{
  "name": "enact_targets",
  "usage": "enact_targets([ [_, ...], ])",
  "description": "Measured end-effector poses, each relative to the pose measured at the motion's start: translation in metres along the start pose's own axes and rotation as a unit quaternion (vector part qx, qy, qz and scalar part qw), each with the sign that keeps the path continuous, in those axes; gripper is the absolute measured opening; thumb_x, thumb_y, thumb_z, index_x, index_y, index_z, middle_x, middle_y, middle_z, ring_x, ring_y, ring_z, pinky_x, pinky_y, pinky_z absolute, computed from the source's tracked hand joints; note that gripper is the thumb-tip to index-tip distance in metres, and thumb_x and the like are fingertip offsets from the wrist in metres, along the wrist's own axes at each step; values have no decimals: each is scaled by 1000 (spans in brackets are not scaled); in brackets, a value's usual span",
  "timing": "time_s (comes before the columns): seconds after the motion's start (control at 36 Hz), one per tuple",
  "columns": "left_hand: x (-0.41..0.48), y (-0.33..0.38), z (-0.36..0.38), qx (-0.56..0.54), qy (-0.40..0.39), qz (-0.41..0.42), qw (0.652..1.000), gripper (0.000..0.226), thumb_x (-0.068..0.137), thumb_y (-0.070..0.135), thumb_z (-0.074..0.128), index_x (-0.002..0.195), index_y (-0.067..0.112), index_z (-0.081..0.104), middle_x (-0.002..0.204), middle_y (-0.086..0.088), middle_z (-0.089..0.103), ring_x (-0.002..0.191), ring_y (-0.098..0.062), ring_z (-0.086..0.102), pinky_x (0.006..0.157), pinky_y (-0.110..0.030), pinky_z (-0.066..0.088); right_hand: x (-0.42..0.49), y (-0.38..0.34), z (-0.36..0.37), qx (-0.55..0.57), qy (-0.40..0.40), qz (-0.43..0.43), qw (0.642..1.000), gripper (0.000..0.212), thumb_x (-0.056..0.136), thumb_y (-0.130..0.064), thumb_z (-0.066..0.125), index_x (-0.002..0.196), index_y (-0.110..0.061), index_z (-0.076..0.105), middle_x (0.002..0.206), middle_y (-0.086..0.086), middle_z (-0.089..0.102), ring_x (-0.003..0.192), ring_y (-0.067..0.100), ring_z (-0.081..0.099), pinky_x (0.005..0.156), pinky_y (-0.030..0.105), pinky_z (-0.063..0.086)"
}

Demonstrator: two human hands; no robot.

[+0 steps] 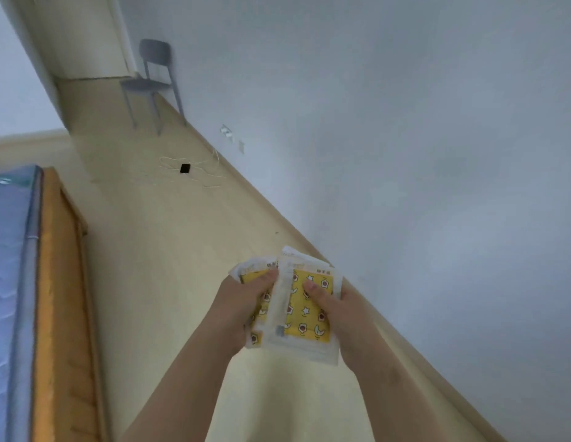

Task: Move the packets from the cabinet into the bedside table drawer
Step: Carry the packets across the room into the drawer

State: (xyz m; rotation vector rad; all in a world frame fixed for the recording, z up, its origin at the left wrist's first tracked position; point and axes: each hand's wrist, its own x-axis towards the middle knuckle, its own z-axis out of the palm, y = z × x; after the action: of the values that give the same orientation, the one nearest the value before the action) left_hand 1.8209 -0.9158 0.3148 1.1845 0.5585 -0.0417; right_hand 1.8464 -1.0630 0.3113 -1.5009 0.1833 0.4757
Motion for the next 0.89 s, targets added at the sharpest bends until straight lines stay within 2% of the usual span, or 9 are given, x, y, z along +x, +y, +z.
enact_targets([
  [0.06,22,23,-10,5,11,2,1000,21,85,27,68,104,26,58,80,-3,72,59,-23,70,50,-42,56,27,-17,24,-1,-10,-6,1000,10,85,-22,68,87,-13,71,87,9,75,81,27,72,78,44,57],
  [0.11,43,41,-23,5,21,2,1000,20,86,28,66,104,26,57,88,-5,71,64,-24,70,46,-37,54,51,-29,47,-7,-20,-5,1000,15,83,-27,69,86,-13,72,83,7,75,78,24,72,74,38,58],
  [0.25,92,73,-65,-16,86,27,996,27,88,28,64,112,19,57,97,-12,71,81,-30,70,63,-40,58,110,-48,108,-3,-60,-1,998,14,84,-27,68,83,-13,71,79,6,75,72,24,72,73,40,58],
  [0.33,125,91,-91,-38,130,38,990,24,89,27,63,109,13,58,92,-13,72,74,-27,71,54,-32,56,152,-57,147,-14,-80,-1,997,14,85,-28,67,85,-14,70,81,6,75,76,26,72,76,43,58],
  [0.44,177,117,-118,-59,153,37,986,31,91,26,60,116,8,58,94,-17,72,77,-31,72,55,-34,56,213,-70,189,-35,-102,-2,994,16,85,-29,67,84,-13,71,82,7,75,78,28,72,78,46,57],
  [0.53,222,143,-131,-64,173,45,982,24,91,27,60,108,11,62,87,-13,74,74,-28,72,62,-37,58,267,-84,216,-40,-111,-5,993,16,85,-29,67,81,-14,70,81,8,74,79,28,71,79,47,57],
  [0.64,285,187,-153,-75,249,46,965,9,89,24,63,94,16,63,69,-5,72,58,-22,69,54,-31,55,343,-115,261,-45,-122,-6,991,17,86,-29,66,84,-12,69,86,10,73,80,28,71,79,45,57],
  [0.72,328,225,-174,-90,301,52,948,7,88,24,65,90,20,60,75,-5,69,64,-22,66,53,-30,53,390,-141,300,-46,-134,-7,990,17,86,-29,66,84,-13,68,88,10,73,82,28,70,78,43,58],
  [0.89,393,277,-223,-128,359,71,922,11,83,21,70,83,23,59,83,-5,67,76,-25,64,67,-35,52,464,-176,379,-71,-162,-34,984,14,86,-30,65,85,-16,66,85,6,71,78,23,68,72,36,56],
])
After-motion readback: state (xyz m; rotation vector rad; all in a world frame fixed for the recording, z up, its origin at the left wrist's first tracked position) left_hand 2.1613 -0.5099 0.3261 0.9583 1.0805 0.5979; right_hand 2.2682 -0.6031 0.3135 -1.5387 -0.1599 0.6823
